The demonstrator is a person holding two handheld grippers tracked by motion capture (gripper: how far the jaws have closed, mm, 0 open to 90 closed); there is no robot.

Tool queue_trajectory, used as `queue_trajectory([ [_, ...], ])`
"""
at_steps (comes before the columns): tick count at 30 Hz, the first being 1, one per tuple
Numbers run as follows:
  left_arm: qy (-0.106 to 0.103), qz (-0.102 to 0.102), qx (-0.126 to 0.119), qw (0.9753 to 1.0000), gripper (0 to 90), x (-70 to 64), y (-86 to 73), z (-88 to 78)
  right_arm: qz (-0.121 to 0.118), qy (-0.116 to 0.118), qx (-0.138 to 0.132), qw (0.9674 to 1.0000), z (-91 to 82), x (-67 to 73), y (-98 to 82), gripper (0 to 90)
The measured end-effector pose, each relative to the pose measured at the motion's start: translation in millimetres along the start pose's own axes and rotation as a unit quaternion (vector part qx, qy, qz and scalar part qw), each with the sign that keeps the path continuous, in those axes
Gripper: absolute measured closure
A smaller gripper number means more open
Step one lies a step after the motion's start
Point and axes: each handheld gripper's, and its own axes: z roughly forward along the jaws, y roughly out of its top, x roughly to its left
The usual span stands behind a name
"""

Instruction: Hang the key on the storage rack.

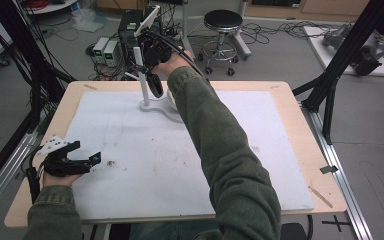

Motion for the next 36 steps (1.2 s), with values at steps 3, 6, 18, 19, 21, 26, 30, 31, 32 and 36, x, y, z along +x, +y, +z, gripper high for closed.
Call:
queue_trajectory([
  [3,-0.001,-0.001,-0.001,1.0000,1.8,-0.2,-0.1,0.3,-0.003,-0.035,0.010,0.9993,2.8,2.9,0.2,81.6],
  [6,-0.004,-0.001,0.002,1.0000,1.8,-0.8,-0.5,1.4,-0.001,-0.033,0.016,0.9993,7.3,3.8,-0.3,81.4],
  [18,-0.005,-0.002,0.001,1.0000,1.8,-0.3,-0.6,1.6,0.017,-0.022,0.014,0.9995,19.3,-1.8,-4.0,80.0],
  [19,-0.004,-0.001,0.002,1.0000,1.8,0.0,-0.4,1.5,0.021,-0.022,0.014,0.9994,19.7,-2.3,-4.8,78.6],
  [21,-0.004,-0.001,0.002,1.0000,1.8,0.2,-0.6,1.6,0.032,-0.016,0.002,0.9994,17.5,-5.4,-7.1,70.6],
  [26,-0.003,-0.002,0.002,1.0000,1.8,-0.1,-0.4,2.0,0.040,-0.027,0.023,0.9986,17.2,-8.9,-19.1,39.3],
  [30,-0.001,-0.002,0.002,1.0000,1.8,0.0,-0.4,1.7,0.054,-0.024,0.030,0.9978,21.1,-13.1,-34.0,18.8],
  [31,-0.001,-0.002,0.002,1.0000,1.8,-0.2,-0.4,1.8,0.059,-0.029,0.029,0.9974,22.2,-14.4,-38.4,10.6],
  [32,-0.001,-0.002,0.002,1.0000,1.8,-0.1,-0.4,1.9,0.065,-0.046,0.029,0.9964,23.2,-14.7,-42.0,0.4],
  [36,-0.001,0.000,0.004,1.0000,1.8,-0.4,-0.8,2.7,0.083,-0.073,0.026,0.9935,23.1,-21.1,-66.4,0.5],
])
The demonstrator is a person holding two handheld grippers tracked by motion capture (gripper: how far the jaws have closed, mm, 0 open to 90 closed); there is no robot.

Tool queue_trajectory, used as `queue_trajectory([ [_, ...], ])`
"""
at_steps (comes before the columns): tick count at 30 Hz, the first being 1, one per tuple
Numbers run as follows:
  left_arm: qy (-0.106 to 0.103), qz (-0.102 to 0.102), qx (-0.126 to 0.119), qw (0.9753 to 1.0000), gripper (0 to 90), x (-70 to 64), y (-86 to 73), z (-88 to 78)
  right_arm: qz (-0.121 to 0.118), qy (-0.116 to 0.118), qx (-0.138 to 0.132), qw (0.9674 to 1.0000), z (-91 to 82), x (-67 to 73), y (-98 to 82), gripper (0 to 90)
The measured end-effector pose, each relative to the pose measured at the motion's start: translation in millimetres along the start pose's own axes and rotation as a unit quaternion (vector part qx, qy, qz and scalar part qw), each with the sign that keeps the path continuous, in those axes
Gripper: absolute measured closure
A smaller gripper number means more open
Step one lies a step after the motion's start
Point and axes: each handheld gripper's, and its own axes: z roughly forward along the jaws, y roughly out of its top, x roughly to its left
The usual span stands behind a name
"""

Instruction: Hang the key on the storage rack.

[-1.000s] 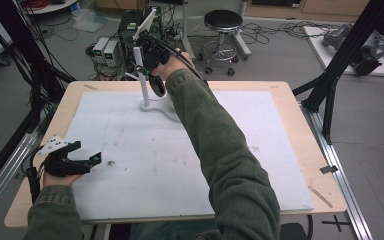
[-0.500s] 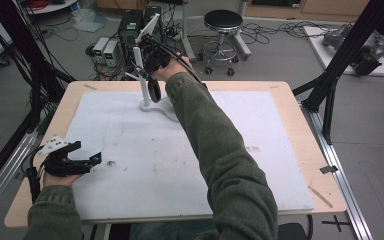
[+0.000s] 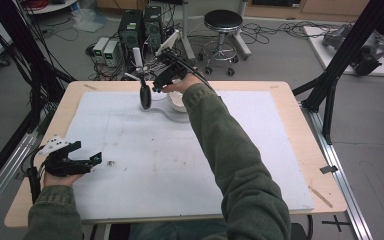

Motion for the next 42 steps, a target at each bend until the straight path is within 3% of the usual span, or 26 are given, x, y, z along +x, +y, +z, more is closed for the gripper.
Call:
queue_trajectory([
  [8,-0.001,0.001,0.002,1.0000,1.8,-1.4,0.4,-0.8,0.006,0.012,-0.014,0.9998,-9.6,-15.6,-31.5,0.5],
  [16,0.000,0.002,0.000,1.0000,1.7,-2.3,0.6,0.4,0.010,0.008,-0.050,0.9987,-27.5,-29.2,-62.0,0.5],
  [23,-0.002,0.005,0.005,1.0000,1.8,-2.8,0.5,1.1,0.020,0.001,-0.061,0.9979,-38.4,-39.9,-85.6,0.5],
  [35,0.000,0.005,0.008,1.0000,1.8,-3.3,0.5,1.7,0.046,-0.001,-0.070,0.9965,-40.0,-60.2,-135.0,0.5],
  [38,0.000,0.005,0.008,1.0000,1.8,-3.5,0.6,1.5,0.043,-0.010,-0.062,0.9971,-38.3,-63.0,-147.8,0.5],
  [42,0.000,0.006,0.005,1.0000,1.8,-3.9,0.9,0.9,0.054,-0.004,-0.059,0.9968,-32.3,-66.7,-166.4,0.5],
])
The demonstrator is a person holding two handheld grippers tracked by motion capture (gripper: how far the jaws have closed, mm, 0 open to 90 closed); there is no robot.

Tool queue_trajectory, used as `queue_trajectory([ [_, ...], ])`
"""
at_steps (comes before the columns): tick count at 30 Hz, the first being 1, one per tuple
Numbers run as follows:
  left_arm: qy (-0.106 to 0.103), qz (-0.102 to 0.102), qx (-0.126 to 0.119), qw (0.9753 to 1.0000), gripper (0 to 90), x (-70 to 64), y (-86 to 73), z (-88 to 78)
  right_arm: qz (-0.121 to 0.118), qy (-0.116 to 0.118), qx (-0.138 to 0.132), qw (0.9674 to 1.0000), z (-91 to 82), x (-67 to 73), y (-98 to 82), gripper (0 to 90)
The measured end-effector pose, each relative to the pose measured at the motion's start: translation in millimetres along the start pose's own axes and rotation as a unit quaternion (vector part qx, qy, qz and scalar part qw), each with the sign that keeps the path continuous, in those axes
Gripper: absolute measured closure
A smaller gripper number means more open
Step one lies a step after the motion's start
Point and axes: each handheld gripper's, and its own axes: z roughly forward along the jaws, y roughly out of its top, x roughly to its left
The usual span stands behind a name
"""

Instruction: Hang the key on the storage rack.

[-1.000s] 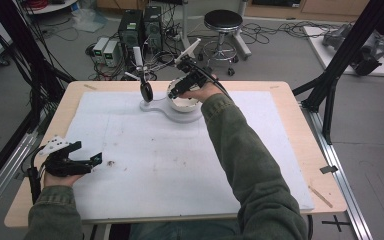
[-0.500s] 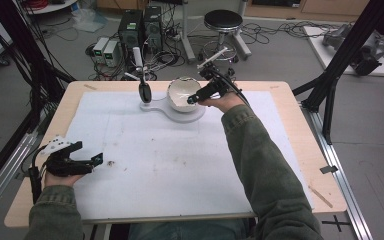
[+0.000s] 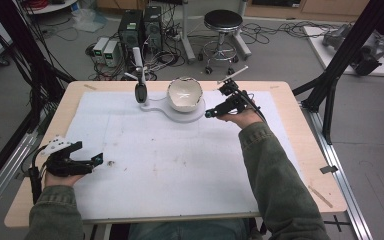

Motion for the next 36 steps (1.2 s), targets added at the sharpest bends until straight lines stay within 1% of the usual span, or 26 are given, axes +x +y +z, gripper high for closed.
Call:
queue_trajectory([
  [4,0.001,0.001,-0.001,1.0000,1.8,0.0,0.1,0.1,0.013,0.001,0.003,0.9999,3.9,-4.2,-16.1,0.5],
  [6,0.000,0.000,-0.001,1.0000,1.8,0.0,0.1,0.2,0.015,0.001,0.001,0.9999,4.3,-5.5,-22.4,0.5],
  [8,0.000,-0.001,-0.001,1.0000,1.8,-0.1,0.0,0.6,0.021,0.004,-0.002,0.9998,3.4,-6.4,-27.9,0.5],
  [10,0.000,0.000,0.001,1.0000,1.8,-0.1,0.0,0.8,0.021,0.000,-0.001,0.9998,2.3,-7.3,-32.7,0.5],
  [14,0.000,0.000,0.000,1.0000,1.8,0.2,0.2,0.0,0.027,0.000,-0.008,0.9996,-1.6,-9.7,-43.8,0.5],
  [15,0.001,0.000,-0.001,1.0000,1.8,0.0,0.2,0.1,0.028,0.001,-0.008,0.9996,-1.9,-10.6,-47.2,0.5],
  [16,0.001,0.000,-0.001,1.0000,1.8,0.0,0.2,0.0,0.035,0.003,-0.008,0.9993,-2.2,-12.5,-54.4,0.5],
  [17,0.000,0.000,0.000,1.0000,1.8,0.0,0.2,-0.1,0.035,0.003,-0.008,0.9993,-2.2,-12.5,-54.4,0.5],
  [20,0.002,-0.003,-0.003,1.0000,1.8,-0.1,0.1,-0.2,0.041,0.000,-0.003,0.9992,-2.7,-14.8,-66.6,0.5],
  [21,0.002,-0.005,-0.003,1.0000,1.8,-0.2,0.2,-0.3,0.041,0.000,-0.003,0.9992,-2.7,-14.8,-66.6,0.5],
  [22,0.002,-0.004,-0.004,1.0000,1.8,-0.3,0.2,-0.3,0.039,-0.005,-0.001,0.9992,-3.7,-14.5,-68.3,0.5],
  [23,0.001,-0.002,-0.002,1.0000,1.8,-0.2,0.2,-0.4,0.038,-0.007,-0.004,0.9993,-5.4,-13.8,-69.9,0.5],
  [25,0.000,-0.001,0.000,1.0000,1.8,-0.2,0.2,0.0,0.041,0.006,-0.016,0.9990,-8.1,-13.9,-74.3,0.5],
  [27,0.001,-0.001,0.000,1.0000,1.8,0.0,0.1,0.0,0.044,0.011,-0.019,0.9988,-8.9,-14.1,-80.0,0.5],
  [28,0.000,-0.001,0.001,1.0000,1.8,0.1,0.2,-0.1,0.047,0.018,-0.017,0.9986,-8.2,-16.6,-87.1,0.5],
  [30,0.000,-0.001,0.000,1.0000,1.8,-0.2,0.1,0.0,0.049,0.017,-0.015,0.9986,-7.6,-17.3,-89.9,0.5],
  [32,-0.002,-0.002,0.003,1.0000,1.8,-0.3,-0.1,0.1,0.051,0.011,-0.016,0.9985,-6.7,-20.2,-98.7,0.5],
  [34,-0.001,-0.001,0.006,1.0000,1.8,-0.2,-0.3,0.0,0.055,0.009,-0.020,0.9982,-6.7,-23.5,-105.9,0.5],
  [36,-0.002,-0.001,0.007,1.0000,1.8,-0.1,-0.2,-0.3,0.056,0.005,-0.031,0.9979,-8.1,-26.0,-114.1,0.5],
])
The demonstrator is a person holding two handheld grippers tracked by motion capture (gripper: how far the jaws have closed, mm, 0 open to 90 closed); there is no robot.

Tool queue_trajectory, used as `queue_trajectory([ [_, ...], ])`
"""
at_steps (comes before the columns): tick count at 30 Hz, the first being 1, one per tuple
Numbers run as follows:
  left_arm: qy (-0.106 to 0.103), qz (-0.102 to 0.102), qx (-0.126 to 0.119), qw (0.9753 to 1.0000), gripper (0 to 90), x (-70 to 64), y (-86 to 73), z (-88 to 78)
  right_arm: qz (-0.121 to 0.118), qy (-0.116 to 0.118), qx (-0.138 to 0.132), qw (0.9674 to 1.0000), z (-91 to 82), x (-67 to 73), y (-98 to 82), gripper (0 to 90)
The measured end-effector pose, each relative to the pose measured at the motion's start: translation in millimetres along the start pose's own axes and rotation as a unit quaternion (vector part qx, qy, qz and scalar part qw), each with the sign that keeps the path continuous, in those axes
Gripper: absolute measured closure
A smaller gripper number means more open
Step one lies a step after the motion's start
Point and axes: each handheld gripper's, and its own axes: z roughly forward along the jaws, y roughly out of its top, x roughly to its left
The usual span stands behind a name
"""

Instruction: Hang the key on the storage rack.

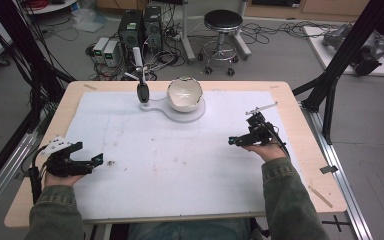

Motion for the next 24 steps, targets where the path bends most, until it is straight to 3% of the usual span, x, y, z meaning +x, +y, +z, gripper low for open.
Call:
queue_trajectory([
  [11,-0.004,-0.001,0.007,1.0000,1.8,-1.2,-0.4,0.4,0.007,-0.012,-0.047,0.9988,-19.0,-7.0,-34.9,0.5],
  [20,-0.009,0.003,0.024,0.9997,1.8,-4.5,-1.4,1.7,-0.005,-0.019,-0.120,0.9926,-35.9,-13.5,-64.1,0.6],
  [24,-0.013,0.005,0.029,0.9995,1.8,-6.2,-1.7,2.3,-0.003,-0.021,-0.122,0.9923,-39.2,-15.1,-73.2,0.6],
])
